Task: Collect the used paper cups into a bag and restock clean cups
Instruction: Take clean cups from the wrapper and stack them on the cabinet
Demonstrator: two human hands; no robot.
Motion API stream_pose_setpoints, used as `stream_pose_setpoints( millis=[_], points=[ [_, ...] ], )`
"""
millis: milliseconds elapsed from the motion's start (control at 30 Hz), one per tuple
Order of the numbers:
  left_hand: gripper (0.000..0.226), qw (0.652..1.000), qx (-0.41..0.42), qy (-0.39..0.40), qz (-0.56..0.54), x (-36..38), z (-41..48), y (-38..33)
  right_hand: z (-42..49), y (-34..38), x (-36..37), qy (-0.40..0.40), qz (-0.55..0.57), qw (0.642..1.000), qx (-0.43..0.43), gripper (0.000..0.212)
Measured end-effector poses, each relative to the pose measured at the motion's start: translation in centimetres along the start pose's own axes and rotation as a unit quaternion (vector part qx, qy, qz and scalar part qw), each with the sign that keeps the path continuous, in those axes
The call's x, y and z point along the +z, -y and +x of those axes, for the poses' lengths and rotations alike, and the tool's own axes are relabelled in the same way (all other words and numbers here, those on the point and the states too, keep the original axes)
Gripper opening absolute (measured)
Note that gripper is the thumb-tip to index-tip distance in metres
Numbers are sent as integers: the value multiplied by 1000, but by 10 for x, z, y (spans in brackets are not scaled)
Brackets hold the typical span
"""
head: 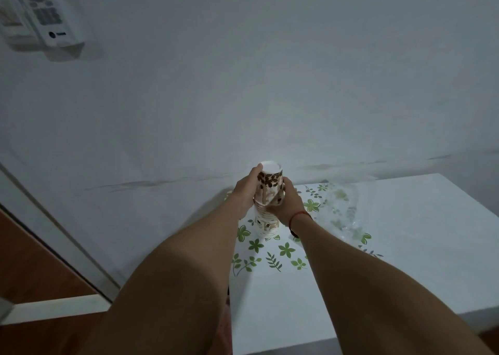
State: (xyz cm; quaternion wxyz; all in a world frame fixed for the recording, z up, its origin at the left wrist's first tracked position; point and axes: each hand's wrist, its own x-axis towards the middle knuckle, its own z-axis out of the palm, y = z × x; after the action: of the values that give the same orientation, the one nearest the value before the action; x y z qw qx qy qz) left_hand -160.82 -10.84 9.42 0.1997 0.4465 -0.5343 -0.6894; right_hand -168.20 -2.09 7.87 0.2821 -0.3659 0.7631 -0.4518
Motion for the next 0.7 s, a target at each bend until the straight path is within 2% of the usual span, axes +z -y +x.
stream_pose_setpoints(
  millis=[167, 500, 600, 700],
  points=[
    [50, 999, -10, -39, 31, 0, 1, 11, 7, -14, 11, 24, -38, 998, 44, 54],
    [28, 988, 29, -136, 74, 5, 1, 1, 5, -12, 9, 53, -157, 985, 54, 40],
    [29, 979, 58, -158, 114, 13, -2, -9, 1, -16, -17, 23, -175, 981, 84, 45],
    [42, 964, 107, -196, 146, 27, -3, -18, 0, -28, -41, -64, -170, 979, 94, 41]
  ],
)
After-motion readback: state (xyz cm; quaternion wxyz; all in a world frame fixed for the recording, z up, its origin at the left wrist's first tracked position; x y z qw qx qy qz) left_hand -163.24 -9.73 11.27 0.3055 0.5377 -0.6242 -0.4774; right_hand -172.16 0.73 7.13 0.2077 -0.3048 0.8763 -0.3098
